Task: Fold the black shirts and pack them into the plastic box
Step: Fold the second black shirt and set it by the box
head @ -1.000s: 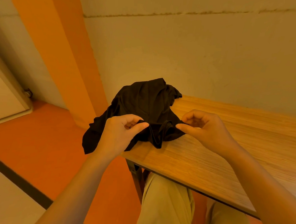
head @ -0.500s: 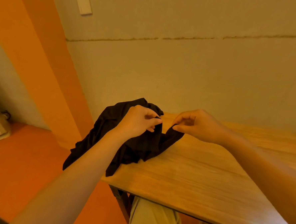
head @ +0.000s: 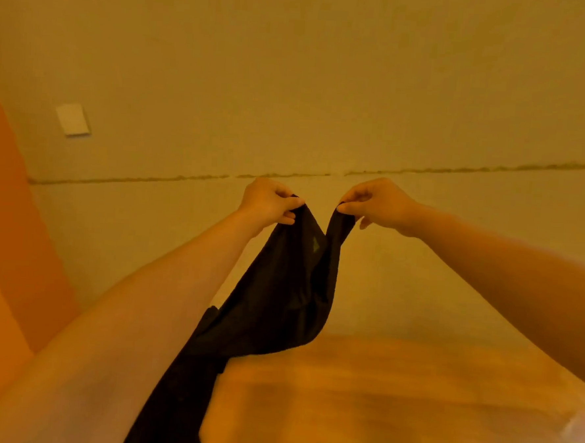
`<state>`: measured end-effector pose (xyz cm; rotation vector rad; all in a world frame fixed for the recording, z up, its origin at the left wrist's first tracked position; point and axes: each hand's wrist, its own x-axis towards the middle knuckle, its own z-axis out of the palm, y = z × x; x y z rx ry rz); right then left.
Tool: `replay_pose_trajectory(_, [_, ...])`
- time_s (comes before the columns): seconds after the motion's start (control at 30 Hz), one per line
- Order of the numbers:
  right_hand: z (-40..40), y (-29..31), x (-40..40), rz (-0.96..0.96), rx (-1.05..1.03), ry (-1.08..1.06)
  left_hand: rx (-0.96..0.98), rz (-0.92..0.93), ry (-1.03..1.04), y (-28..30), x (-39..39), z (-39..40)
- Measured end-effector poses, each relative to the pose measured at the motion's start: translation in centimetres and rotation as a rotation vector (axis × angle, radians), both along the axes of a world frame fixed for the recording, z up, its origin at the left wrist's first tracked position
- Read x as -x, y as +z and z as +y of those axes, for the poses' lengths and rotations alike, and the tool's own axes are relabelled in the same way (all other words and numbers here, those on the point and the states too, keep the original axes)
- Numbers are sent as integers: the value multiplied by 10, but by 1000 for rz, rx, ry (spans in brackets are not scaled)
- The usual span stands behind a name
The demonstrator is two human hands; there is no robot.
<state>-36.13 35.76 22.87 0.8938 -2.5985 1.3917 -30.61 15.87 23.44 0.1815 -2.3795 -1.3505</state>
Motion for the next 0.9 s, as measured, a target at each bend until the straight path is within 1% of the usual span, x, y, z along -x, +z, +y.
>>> replay_pose_trajectory(0.17, [30, 43, 58, 66, 84, -117, -95, 110, -14, 46, 62, 19])
replay_pose_trajectory(0.27, [58, 69, 91, 136, 192, -245, -157, 187, 3, 70, 91, 21])
replay_pose_trajectory(0.33, [84, 82, 111, 168, 296, -351, -206, 236, 44, 81, 104, 12])
replay_pose_trajectory(0.4, [115, 89, 128, 195, 359, -453, -266, 283, 103, 88, 114, -5])
replay_pose_trajectory(0.57, [180, 85, 148, 182, 374, -613, -410, 311, 242, 85, 126, -58])
replay_pose_trajectory(0.7, [199, 81, 145, 159, 352, -597, -346, 258, 195, 76, 126, -70])
replay_pose_trajectory(0.9, [212, 80, 134, 147, 344, -594, -130, 208, 86, 72, 114, -71])
